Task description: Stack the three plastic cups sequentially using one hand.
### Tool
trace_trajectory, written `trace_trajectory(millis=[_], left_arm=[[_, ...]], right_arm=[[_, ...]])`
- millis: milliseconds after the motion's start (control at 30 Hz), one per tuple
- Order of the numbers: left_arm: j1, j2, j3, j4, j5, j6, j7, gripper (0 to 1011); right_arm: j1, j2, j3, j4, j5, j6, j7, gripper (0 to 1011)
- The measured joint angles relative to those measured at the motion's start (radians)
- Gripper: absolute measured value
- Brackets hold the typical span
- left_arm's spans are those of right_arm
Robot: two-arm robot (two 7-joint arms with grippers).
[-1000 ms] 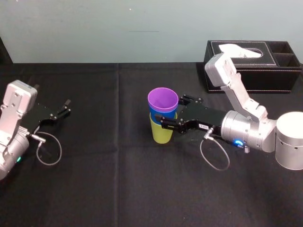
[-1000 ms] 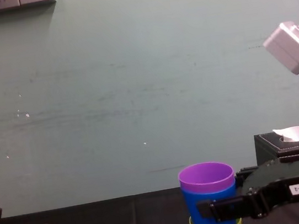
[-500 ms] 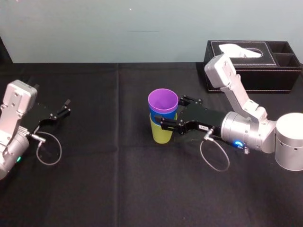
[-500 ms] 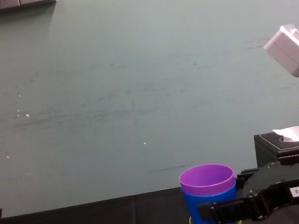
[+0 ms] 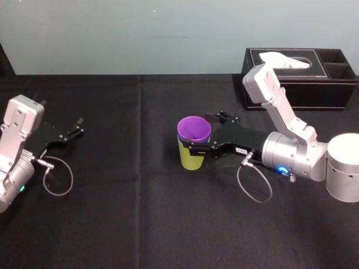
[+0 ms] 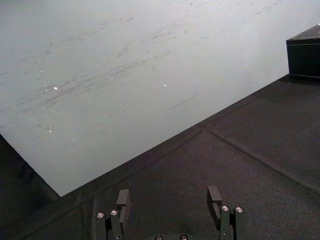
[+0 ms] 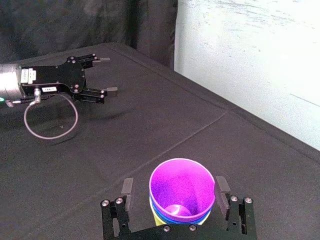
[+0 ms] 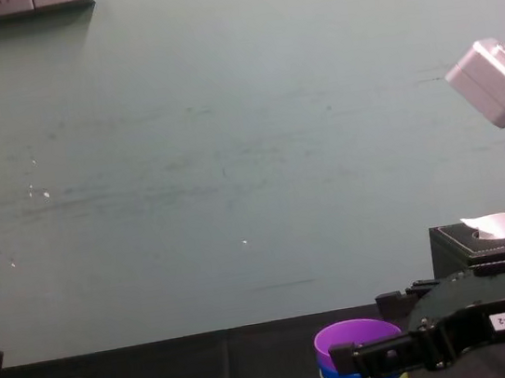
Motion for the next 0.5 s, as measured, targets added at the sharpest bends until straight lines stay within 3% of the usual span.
trace_trajectory(millis=[333,500], left_arm=[[0.0,0.0,0.0,0.0,0.0,0.0,0.0,1011],[0.0,0.0,0.0,0.0,0.0,0.0,0.0,1011]], right_arm=[[0.0,0.0,0.001,-0.001,0.0,0.0,-0.001,1002],[-0.028,0.009,0.026,-0.04,0.002,-0.011,-0.023,1003]])
